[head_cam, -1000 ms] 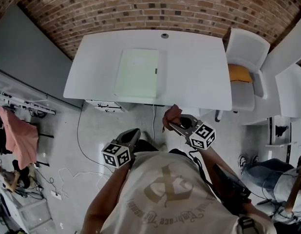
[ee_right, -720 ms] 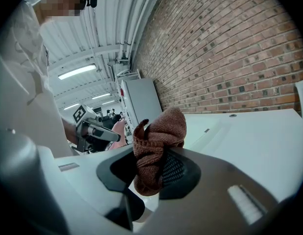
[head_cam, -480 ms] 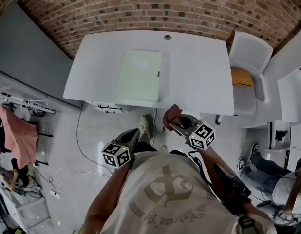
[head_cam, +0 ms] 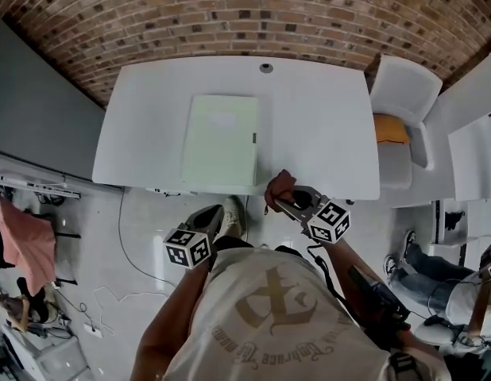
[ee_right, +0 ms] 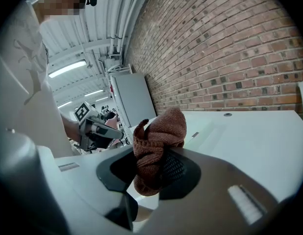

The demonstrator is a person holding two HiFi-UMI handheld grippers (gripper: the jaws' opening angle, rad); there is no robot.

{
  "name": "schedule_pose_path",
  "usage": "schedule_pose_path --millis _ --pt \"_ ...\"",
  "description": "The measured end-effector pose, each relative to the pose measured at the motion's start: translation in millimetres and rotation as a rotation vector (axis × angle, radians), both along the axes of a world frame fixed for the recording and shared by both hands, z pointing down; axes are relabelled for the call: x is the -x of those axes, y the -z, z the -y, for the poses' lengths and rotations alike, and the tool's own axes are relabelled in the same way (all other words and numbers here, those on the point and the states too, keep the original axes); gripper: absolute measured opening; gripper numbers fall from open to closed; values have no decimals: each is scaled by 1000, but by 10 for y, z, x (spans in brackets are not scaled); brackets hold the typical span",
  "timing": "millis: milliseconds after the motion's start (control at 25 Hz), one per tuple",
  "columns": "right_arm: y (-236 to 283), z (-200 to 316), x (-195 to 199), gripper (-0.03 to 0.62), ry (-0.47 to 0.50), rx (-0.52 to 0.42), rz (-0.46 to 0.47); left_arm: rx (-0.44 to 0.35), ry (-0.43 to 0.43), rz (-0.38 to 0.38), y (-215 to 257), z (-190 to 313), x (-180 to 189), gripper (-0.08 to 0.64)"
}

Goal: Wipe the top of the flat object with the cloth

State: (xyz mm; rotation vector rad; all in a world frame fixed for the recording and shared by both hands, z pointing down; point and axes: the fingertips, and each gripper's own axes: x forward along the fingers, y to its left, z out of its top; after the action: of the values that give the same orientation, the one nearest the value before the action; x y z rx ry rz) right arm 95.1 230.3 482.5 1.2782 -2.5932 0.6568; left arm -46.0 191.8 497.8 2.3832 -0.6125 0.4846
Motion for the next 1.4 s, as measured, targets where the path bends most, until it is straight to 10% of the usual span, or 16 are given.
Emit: schedule_pose_path --millis 960,1080,1400 --pt "317 2052 -226 109 -116 -4 -79 78 -93 -72 37 2179 -73 5" --pt "343 2221 -290 108 -129 5 -94 96 -113 -54 -11 2289 -86 107" --pt "352 2662 -383 109 -78 11 -117 137 -76 8 -207 2587 -18 71"
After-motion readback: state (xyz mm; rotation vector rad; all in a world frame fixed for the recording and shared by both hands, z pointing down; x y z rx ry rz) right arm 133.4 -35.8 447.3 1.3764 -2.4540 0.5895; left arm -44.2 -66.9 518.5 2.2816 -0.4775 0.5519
